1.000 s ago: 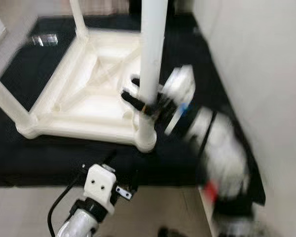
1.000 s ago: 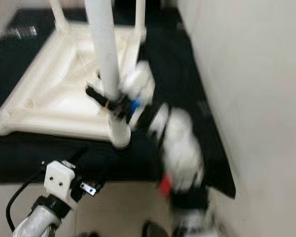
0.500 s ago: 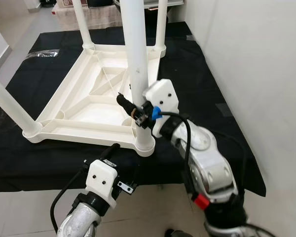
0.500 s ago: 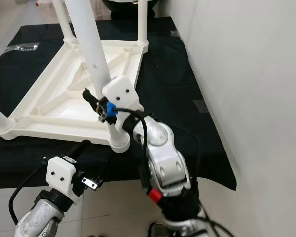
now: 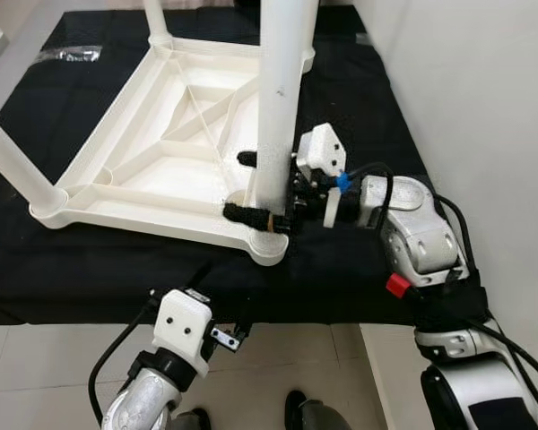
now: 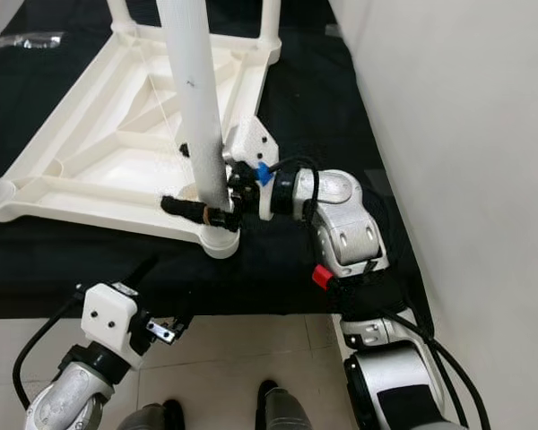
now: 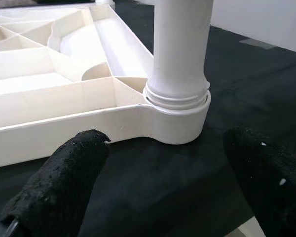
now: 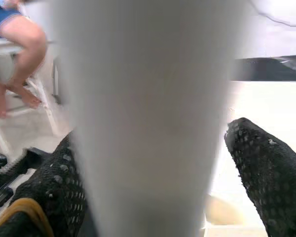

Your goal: Building children table

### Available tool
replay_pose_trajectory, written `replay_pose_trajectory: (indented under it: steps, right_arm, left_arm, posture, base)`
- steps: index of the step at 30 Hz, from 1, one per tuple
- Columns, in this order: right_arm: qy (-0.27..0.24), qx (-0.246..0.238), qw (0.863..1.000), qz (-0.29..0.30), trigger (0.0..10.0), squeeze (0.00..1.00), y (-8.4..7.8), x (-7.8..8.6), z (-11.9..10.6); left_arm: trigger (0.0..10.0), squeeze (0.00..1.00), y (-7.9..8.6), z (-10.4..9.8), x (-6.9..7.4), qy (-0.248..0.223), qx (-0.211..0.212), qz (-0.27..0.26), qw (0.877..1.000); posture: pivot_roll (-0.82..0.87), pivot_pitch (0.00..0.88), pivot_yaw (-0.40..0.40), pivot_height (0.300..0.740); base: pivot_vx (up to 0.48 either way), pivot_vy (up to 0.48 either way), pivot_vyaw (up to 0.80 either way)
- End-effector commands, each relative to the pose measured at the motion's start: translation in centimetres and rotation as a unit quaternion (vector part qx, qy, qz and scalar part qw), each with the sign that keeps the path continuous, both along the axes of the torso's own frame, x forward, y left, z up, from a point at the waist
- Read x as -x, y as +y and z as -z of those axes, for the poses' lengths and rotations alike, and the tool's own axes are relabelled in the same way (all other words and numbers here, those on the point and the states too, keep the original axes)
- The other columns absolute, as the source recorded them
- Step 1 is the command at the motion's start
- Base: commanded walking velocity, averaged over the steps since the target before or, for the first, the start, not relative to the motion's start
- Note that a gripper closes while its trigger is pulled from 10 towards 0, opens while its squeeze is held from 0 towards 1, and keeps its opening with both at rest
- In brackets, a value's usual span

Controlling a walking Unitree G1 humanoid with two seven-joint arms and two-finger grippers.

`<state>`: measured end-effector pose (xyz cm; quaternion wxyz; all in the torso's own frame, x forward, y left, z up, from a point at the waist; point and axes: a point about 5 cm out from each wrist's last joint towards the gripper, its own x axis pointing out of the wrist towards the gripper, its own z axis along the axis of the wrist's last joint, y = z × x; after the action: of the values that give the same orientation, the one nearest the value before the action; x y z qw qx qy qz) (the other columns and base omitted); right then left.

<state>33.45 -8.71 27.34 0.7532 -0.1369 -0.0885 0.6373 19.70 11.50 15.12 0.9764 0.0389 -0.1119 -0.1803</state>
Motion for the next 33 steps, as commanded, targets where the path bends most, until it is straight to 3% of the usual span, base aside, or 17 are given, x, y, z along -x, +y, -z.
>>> replay_pose_trajectory:
  steps: [1,6,7,8,9,12,18,25,27,28,30,31,32,33]
  right_arm:
    - [-0.009,-0.007,0.999,-0.038,10.0,0.0,0.2,-0.1,-0.8]
    - [-0.01,-0.03,0.995,-0.099,10.0,0.0,0.5,-1.2,-2.8]
    - [-0.009,-0.038,0.992,-0.119,7.4,0.0,0.4,-1.4,-3.4]
    - [-0.009,-0.038,0.992,-0.119,7.4,0.0,0.4,-1.4,-3.4]
    - [-0.005,-0.044,0.989,-0.139,0.0,0.0,0.3,-1.5,-4.0]
    - [0.0,-0.038,0.983,-0.181,0.0,0.0,-0.2,-1.4,-4.7]
    - [0.002,-0.039,0.977,-0.208,0.0,0.0,-0.6,-0.9,-5.9]
    - [-0.024,-0.023,0.98,-0.195,0.0,0.0,-0.4,-0.8,-4.8]
    - [-0.019,-0.033,0.998,-0.046,0.0,0.0,-0.1,-1.4,-2.1]
    - [0.019,-0.038,0.994,0.096,0.0,0.0,-0.2,-1.7,0.2]
    - [0.055,-0.027,0.96,0.272,0.0,0.0,-1.2,-1.5,2.9]
    - [0.055,-0.027,0.96,0.272,0.0,0.0,-1.2,-1.5,2.9]
    - [0.048,-0.005,0.915,0.401,0.0,0.0,-2.2,-0.5,4.7]
    - [0.067,0.0,0.901,0.428,0.0,0.0,-1.3,2.3,6.7]
  left_arm:
    - [10.0,0.0,-0.2,0.3,0.5,0.012,-0.001,0.004,1.0]
    - [10.0,0.0,-0.3,0.2,0.9,0.013,-0.003,0.001,1.0]
    - [10.0,0.0,-0.3,0.2,1.0,0.013,-0.003,0.001,1.0]
    - [10.0,0.0,-0.3,0.2,1.0,0.013,-0.003,0.001,1.0]
    - [10.0,0.0,-0.3,0.2,1.0,0.014,-0.003,0.002,1.0]
    - [10.0,0.0,-0.3,0.1,1.2,0.015,-0.003,0.003,1.0]
    - [10.0,0.0,-0.2,0.1,1.3,0.016,-0.003,0.003,1.0]
    - [10.0,0.0,-0.2,0.1,1.4,0.018,-0.005,0.001,1.0]
    - [10.0,0.0,-0.3,0.2,1.6,0.019,-0.006,-0.001,1.0]
    - [10.0,0.0,-0.2,0.3,1.7,0.02,-0.006,-0.005,1.0]
    - [10.0,0.0,-0.1,0.3,1.9,0.021,-0.007,-0.01,1.0]
    - [10.0,0.0,-0.1,0.3,1.9,0.021,-0.007,-0.01,1.0]
    - [10.0,0.0,0.2,0.3,2.0,0.022,-0.008,-0.013,1.0]
    - [10.0,0.0,0.5,0.3,1.9,0.023,-0.009,-0.013,1.0]
  posture:
    - [0.1,0.289,-0.049,0.74]
    - [0.12,0.3,-0.05,0.74]
    - [0.12,0.3,-0.05,0.74]
    - [0.12,0.3,-0.05,0.74]
    - [0.12,0.303,-0.05,0.74]
    - [0.13,0.305,-0.05,0.74]
    - [0.13,0.31,-0.047,0.74]
    - [0.12,0.302,-0.067,0.74]
    - [0.12,0.3,-0.08,0.74]
    - [0.12,0.301,-0.083,0.74]
    - [0.12,0.301,-0.083,0.74]
    - [0.12,0.301,-0.083,0.74]
    - [0.09,0.301,-0.068,0.74]
    - [0.05,0.314,-0.027,0.74]
  base:
    - [0.0,0.0,0.0]
    - [0.0,0.0,0.0]
    - [0.0,0.0,0.0]
    - [0.0,0.0,0.0]
    - [0.0,0.0,0.0]
    - [0.0,0.0,0.0]
    - [0.0,0.0,0.0]
    - [0.0,0.0,0.0]
    - [0.0,0.0,0.0]
    - [0.0,0.0,0.0]
    - [0.0,0.0,0.0]
    - [0.0,0.0,0.0]
    - [0.0,0.0,0.0]
    - [0.0,0.0,0.0]
